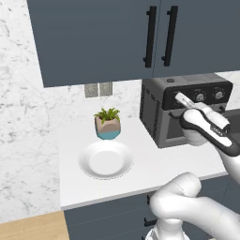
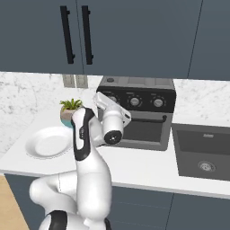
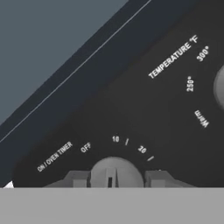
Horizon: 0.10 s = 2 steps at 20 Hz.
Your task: Pick up the kebab skewer and baguette bread, and place them inside the toaster oven. Close the toaster oven door and start by setting the timer.
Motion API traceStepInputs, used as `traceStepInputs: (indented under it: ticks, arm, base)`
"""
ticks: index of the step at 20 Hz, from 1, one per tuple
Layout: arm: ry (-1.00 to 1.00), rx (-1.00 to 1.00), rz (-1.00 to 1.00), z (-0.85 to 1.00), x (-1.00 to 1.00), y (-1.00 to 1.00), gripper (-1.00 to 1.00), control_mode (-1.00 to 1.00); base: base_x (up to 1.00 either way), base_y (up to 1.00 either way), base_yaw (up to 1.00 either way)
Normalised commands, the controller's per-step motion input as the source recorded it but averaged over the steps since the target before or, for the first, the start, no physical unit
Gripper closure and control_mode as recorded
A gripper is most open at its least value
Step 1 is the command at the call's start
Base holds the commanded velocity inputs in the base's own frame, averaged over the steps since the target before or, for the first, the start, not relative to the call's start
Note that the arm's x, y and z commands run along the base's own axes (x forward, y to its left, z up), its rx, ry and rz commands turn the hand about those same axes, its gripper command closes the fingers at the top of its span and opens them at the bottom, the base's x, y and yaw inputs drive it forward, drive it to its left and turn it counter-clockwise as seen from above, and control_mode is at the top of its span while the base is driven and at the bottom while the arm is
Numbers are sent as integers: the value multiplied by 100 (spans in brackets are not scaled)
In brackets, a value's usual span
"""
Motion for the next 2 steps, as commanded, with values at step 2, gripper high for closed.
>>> traceStepInputs:
  ticks: [2]
  arm:
    - [0, 17, -4, 0, 0, 0, 100, -100]
  base:
    - [0, 0, 0]
